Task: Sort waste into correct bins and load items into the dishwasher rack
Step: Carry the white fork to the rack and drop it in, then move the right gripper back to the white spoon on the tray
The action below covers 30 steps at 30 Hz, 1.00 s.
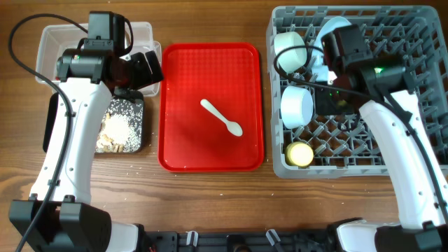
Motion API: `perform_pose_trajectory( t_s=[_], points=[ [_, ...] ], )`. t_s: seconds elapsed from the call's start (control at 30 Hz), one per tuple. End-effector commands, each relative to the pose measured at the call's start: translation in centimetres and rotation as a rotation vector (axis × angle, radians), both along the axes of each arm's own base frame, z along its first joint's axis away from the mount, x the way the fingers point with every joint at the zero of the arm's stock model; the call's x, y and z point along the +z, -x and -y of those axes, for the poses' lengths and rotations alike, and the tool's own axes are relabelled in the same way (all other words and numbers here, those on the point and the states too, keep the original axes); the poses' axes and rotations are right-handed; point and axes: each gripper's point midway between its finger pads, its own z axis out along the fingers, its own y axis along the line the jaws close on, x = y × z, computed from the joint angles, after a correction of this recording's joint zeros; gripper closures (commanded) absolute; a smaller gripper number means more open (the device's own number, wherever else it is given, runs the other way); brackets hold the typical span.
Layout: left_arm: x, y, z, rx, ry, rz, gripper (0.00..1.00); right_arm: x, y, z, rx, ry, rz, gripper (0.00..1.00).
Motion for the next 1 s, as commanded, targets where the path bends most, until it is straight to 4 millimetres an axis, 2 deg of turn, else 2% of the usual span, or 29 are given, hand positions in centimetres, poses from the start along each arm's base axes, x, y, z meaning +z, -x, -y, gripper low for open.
perform_pose_trajectory(
  t_s=[0.0, 0.13, 0.2, 0.37, 0.4, 0.5, 0.57, 0.67, 0.77, 0.83, 0.9, 0.97],
  points=[
    [1.0, -0.2, -0.4, 0.021, -0.001, 0.031, 0.0, -2.8, 1.2, 0.5, 0.087, 0.033, -0.077, 0.96],
    [1.0, -0.2, -0.4, 0.021, -0.002, 0.031, 0.0, -5.7, 2.2, 0.8, 0.079, 0.042, -0.133, 0.94],
    [1.0, -0.2, -0.4, 0.021, -0.001, 0.031, 0.0, -7.1, 2.8, 1.0, 0.073, 0.046, -0.157, 0.88],
    [1.0, -0.2, -0.4, 0.021, -0.002, 0.031, 0.0, -8.6, 3.3, 1.6, 0.033, 0.044, -0.175, 0.84],
    [1.0, -0.2, -0.4, 0.021, -0.002, 0.031, 0.0, -8.6, 3.3, 1.6, 0.032, 0.044, -0.174, 0.84],
    [1.0, -0.2, -0.4, 0.021, -0.001, 0.031, 0.0, -8.6, 3.1, 1.6, 0.03, 0.042, -0.164, 0.72],
    [1.0, -0.2, -0.4, 0.021, -0.001, 0.031, 0.0, -8.6, 2.9, 1.5, 0.02, 0.039, -0.155, 0.7],
    [1.0, -0.2, -0.4, 0.021, -0.001, 0.031, 0.0, -8.6, 2.6, 1.3, -0.002, 0.024, -0.139, 0.7],
    [1.0, -0.2, -0.4, 0.021, -0.001, 0.031, 0.0, -8.1, 1.9, 0.6, 0.006, -0.018, -0.111, 0.77],
    [1.0, -0.2, -0.4, 0.021, -0.002, 0.031, 0.0, -7.0, 0.9, -0.2, 0.013, -0.056, -0.074, 0.82],
    [1.0, -0.2, -0.4, 0.021, -0.002, 0.031, 0.0, -5.3, -0.2, -1.4, 0.032, -0.121, -0.032, 0.82],
    [1.0, -0.2, -0.4, 0.021, -0.001, 0.031, 0.0, -3.0, -1.4, -3.9, 0.071, -0.261, 0.022, 0.83]
  ],
)
